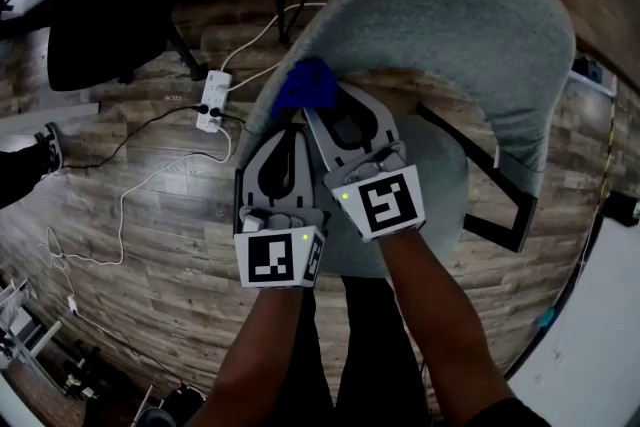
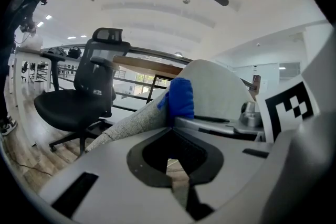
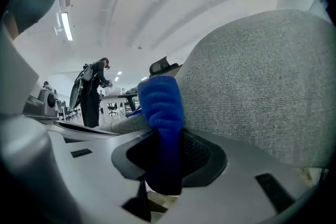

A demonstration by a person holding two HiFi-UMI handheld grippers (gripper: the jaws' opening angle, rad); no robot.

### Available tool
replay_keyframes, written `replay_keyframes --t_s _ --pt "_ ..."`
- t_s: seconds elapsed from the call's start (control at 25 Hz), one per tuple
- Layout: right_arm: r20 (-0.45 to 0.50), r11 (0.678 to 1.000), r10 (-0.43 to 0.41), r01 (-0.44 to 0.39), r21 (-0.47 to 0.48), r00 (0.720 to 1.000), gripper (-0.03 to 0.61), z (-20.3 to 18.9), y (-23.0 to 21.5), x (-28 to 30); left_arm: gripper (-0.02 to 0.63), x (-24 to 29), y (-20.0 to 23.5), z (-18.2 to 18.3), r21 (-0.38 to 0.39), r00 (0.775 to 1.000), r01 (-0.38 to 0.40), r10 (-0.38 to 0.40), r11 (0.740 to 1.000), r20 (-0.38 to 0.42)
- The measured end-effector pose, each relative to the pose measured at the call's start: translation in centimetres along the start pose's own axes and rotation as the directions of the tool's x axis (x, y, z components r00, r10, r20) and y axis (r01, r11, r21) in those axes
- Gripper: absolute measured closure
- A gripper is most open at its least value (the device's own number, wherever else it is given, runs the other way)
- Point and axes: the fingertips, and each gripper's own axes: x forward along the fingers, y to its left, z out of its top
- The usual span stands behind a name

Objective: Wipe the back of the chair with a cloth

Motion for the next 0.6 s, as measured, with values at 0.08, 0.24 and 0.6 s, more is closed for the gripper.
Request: replay_keyframes --t_s 0.08,0.24,0.6 --pt "0.017 1.000 -0.002 0.002 0.017 1.000 0.468 0.0 -0.2 0.2 0.606 0.4 -0.1 0.1 0.014 1.000 0.015 -0.015 1.000 -0.001" --pt "0.031 0.998 -0.031 0.029 0.048 0.999 0.468 -0.2 -1.1 0.3 0.606 1.6 -0.6 0.5 0.052 0.999 0.043 -0.043 0.998 0.001" --pt "0.014 0.981 -0.164 0.162 0.109 0.986 0.468 -0.9 -6.0 -1.2 0.606 4.2 -3.3 1.6 0.124 0.993 0.118 -0.120 0.985 0.012"
